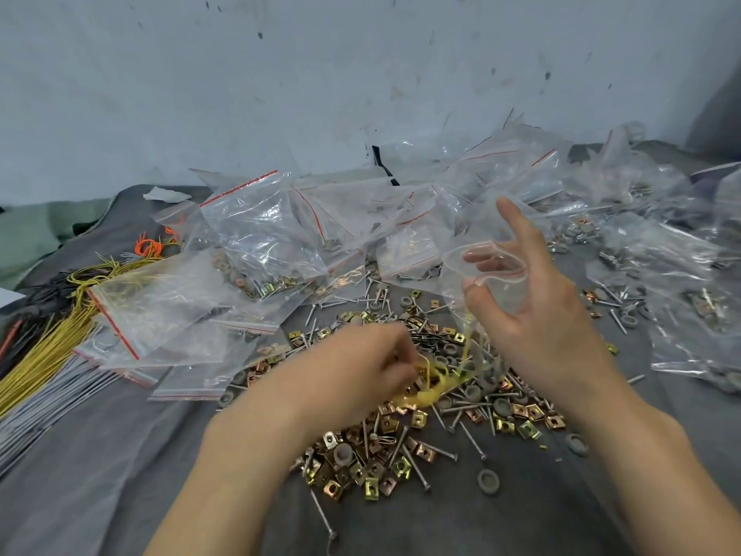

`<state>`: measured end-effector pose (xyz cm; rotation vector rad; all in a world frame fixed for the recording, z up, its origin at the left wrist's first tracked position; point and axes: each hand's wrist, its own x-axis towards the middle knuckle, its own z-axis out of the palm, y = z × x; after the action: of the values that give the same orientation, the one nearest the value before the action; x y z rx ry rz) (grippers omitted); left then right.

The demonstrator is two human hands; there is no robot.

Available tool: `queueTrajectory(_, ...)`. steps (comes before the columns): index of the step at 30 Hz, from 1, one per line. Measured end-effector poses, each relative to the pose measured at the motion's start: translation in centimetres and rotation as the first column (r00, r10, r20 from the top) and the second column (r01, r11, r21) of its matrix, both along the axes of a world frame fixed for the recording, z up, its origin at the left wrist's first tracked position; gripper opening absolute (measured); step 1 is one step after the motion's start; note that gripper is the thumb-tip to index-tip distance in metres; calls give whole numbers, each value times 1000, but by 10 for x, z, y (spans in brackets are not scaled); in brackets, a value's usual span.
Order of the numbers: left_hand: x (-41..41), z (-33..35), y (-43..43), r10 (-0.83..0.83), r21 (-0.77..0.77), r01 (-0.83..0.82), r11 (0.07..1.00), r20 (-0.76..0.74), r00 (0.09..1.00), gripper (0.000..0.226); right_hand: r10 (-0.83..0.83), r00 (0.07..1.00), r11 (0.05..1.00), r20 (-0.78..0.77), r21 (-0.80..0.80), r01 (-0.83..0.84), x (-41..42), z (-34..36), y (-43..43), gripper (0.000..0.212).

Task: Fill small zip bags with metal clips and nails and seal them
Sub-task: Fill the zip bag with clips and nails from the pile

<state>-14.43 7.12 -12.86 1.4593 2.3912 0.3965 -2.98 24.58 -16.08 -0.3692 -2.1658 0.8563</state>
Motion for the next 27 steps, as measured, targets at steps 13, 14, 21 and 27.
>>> queueTrajectory(13, -81, 4, -53, 674, 422, -589, 689, -75, 735, 19, 28, 997, 999, 67, 31, -30, -1, -1, -9, 76)
queueTrajectory(14, -83, -6, -55, 686, 348, -627, 697, -72, 724, 26, 29, 996, 999, 78, 42, -33, -2, -1, -11, 76)
queueTrajectory(21, -64, -11, -46, 452, 133, -438, 889, -109, 885, 11, 48, 994, 996, 100, 72, -56, -5, 0, -16, 74)
queueTrajectory(27, -26, -19, -23, 188, -101, -199, 975, -110, 976, 18, 47, 993, 993, 110, 101, -58, -10, -4, -18, 74)
